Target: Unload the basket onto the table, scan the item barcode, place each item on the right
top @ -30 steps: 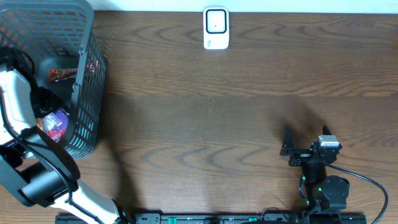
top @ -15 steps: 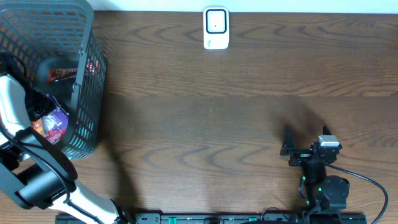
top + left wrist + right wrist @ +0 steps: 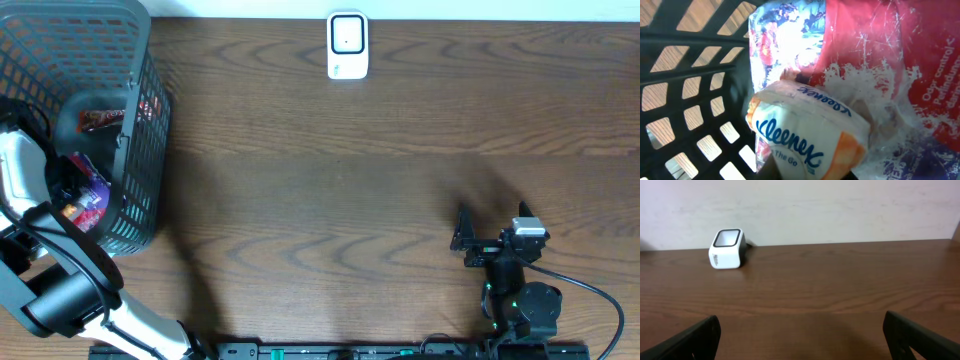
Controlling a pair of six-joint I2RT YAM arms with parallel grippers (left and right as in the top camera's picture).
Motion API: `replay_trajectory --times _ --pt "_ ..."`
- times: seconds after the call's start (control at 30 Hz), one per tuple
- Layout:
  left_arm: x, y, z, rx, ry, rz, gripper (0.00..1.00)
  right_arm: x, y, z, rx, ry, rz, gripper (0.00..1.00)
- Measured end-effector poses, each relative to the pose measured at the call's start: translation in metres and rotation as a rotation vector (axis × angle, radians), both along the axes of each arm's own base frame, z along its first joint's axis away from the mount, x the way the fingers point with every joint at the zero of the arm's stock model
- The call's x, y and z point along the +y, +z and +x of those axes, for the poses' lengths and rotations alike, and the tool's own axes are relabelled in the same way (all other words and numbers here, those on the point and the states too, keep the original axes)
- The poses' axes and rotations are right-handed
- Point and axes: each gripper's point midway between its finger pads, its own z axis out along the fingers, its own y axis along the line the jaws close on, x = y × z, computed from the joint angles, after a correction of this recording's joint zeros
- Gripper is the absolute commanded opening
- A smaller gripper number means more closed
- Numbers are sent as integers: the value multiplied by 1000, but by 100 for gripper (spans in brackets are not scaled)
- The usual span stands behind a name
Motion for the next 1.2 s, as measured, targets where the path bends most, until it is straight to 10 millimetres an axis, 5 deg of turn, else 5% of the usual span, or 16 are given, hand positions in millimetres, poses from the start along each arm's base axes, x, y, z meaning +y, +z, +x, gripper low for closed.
replay_trajectory --times 0.23,0.37,0.5,0.6,0.7,0.83,0.97,1.2 --pt "-3 4 -2 1 0 -14 7 0 0 0 0 0 0 99" --pt "-6 38 21 -155 -14 -15 7 0 0 0 0 0 0 99" --pt "-9 122 67 -512 -81 43 7 0 0 0 0 -1 0 99" --pt "-24 214 87 -827 -169 117 7 0 0 0 0 -2 0 99" --pt "-51 305 84 -1108 -239 178 8 0 0 0 0 -3 0 99" --pt "-88 376 68 -1321 -305 214 7 0 0 0 0 -3 0 99" --pt "-108 394 62 -1382 -340 193 7 0 0 0 0 -3 0 99" --pt "-99 359 79 -1295 -300 125 7 0 0 0 0 -3 0 99"
